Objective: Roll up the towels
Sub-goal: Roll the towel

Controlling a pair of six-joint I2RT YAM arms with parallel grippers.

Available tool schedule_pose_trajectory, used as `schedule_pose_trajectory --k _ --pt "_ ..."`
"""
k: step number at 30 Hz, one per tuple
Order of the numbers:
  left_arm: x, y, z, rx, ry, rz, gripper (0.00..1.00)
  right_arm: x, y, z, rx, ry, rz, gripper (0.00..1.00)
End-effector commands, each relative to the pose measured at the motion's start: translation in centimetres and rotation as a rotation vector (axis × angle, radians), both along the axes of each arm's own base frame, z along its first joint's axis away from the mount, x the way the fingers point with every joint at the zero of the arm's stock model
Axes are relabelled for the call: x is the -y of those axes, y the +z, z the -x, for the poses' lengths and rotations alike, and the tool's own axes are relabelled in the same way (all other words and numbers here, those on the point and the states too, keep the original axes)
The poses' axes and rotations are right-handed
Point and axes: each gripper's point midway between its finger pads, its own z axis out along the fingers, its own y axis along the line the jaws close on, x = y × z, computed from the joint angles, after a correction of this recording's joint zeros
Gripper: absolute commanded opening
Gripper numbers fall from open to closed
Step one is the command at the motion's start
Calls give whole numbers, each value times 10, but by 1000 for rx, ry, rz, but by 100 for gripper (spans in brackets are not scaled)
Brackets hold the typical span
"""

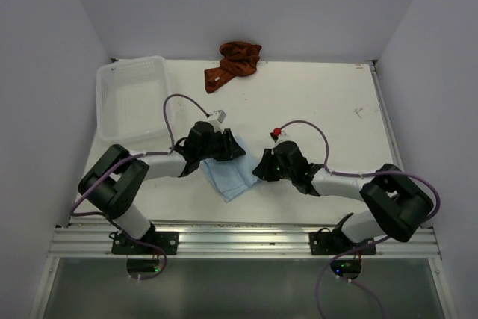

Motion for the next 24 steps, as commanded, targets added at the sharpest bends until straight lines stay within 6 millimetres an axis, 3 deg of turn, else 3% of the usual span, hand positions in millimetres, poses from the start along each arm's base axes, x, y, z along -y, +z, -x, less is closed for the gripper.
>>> schedule_pose_trajectory --k 1,4,15,24 --pt "-4 0 4 15 -4 -19 43 -3 3 1 6 12 -22 12" --pt "-3 7 2 24 -3 -13 43 0 11 -4 36 4 2 0" --pt "0 47 -14 104 13 -6 44 25 31 -12 153 -6 147 0" --pt "0 68 -14 122 17 28 45 26 42 -4 297 11 340 0"
